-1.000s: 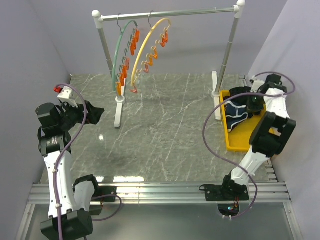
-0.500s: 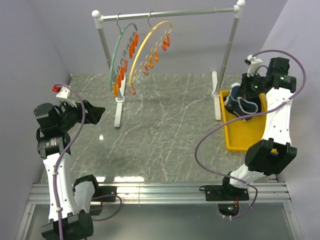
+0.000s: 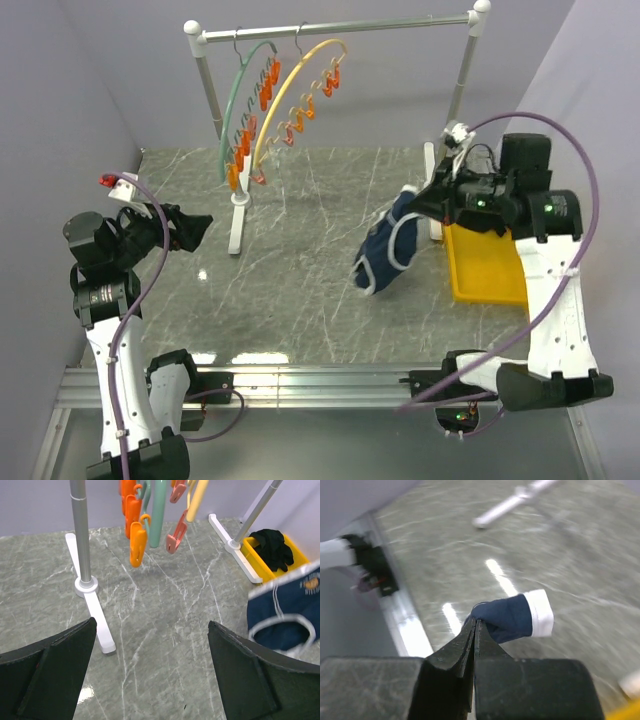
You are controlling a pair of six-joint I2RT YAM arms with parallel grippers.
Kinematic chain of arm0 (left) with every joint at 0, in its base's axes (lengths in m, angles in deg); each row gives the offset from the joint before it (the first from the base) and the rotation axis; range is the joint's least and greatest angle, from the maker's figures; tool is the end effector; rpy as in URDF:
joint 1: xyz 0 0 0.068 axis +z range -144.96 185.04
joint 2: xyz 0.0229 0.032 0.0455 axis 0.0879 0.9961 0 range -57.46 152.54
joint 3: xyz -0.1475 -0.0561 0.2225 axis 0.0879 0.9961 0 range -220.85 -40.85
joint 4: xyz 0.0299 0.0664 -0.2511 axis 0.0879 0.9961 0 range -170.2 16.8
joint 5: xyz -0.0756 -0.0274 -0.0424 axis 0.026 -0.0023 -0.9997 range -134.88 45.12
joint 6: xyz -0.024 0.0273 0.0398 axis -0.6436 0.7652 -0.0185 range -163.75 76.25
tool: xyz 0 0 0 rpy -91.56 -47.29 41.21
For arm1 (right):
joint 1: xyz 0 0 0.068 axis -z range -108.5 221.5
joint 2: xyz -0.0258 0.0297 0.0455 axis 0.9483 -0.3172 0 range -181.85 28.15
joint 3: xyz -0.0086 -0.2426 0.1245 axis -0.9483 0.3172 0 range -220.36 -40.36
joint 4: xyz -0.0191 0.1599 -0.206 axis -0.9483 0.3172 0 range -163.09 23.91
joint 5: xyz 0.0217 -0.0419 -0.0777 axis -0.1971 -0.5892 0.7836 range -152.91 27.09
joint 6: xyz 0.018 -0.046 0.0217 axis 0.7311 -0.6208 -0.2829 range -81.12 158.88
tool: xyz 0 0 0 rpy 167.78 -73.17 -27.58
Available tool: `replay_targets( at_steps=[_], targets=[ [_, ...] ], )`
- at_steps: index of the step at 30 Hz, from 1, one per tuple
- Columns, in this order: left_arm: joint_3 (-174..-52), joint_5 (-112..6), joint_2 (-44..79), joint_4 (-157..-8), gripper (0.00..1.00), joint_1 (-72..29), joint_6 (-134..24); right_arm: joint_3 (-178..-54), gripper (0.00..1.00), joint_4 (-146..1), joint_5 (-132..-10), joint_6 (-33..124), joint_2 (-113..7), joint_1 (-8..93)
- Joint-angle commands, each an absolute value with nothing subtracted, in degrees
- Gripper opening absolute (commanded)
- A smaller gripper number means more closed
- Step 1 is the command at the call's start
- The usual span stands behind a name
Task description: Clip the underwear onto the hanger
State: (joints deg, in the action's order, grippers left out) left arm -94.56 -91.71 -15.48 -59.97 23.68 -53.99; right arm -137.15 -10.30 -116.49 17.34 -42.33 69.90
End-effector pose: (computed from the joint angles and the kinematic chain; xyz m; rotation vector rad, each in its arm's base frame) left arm 0.1492 0.0228 0.3841 0.1792 1.6971 -0.5895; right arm 0.2003 0.0343 0.4681 -0.8808 1.8172 0.8022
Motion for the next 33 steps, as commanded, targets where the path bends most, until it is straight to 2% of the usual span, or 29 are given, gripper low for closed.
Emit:
replay_targets(
  at_steps=[1, 7, 12, 16, 20, 23, 28, 33],
  targets=[
    [-96.57, -93.75, -15.62, -62.8, 0.99, 23.5, -54.83, -131.69, 0.0, -23.28, -123.12, 27.85, -39.89, 63.87],
    [-96.22, -93.31, -15.09, -63.59, 0.99, 23.41, -55.09, -119.29, 0.0, -45.72, -121.55, 44.31, -39.7, 49.91],
    [-96.75, -92.0, -15.09, -62.97, 0.99, 23.41, -54.39, -121.65, 0.0, -51.54, -112.24, 48.36, -45.14, 39.18],
    [-96.14, -89.63, -15.36, -64.99, 0.99, 23.41, -57.45, -126.31, 0.0, -55.41, -110.37, 53.8, -48.58, 36.18],
    [-95.61, -89.97, -15.18, -66.57, 0.99, 23.41, -60.01, -129.13, 0.0, -57.71, -111.69, 59.61, -50.51, 35.65],
    [-95.87, -89.88, -15.09, -65.88, 0.99, 23.5, -59.4, -126.07, 0.0, -57.62, -110.65, 60.24, -50.08, 35.82],
    [-96.31, -90.76, -13.95, -62.37, 0.99, 23.41, -56.07, -109.73, 0.0, -55.86, -105.46, 59.1, -49.02, 39.15],
    [-100.17, -92.52, -9.22, -50.43, 0.99, 23.24, -37.63, -93.83, 0.0, -55.34, -99.31, 57.96, -53.58, 47.84]
  ],
)
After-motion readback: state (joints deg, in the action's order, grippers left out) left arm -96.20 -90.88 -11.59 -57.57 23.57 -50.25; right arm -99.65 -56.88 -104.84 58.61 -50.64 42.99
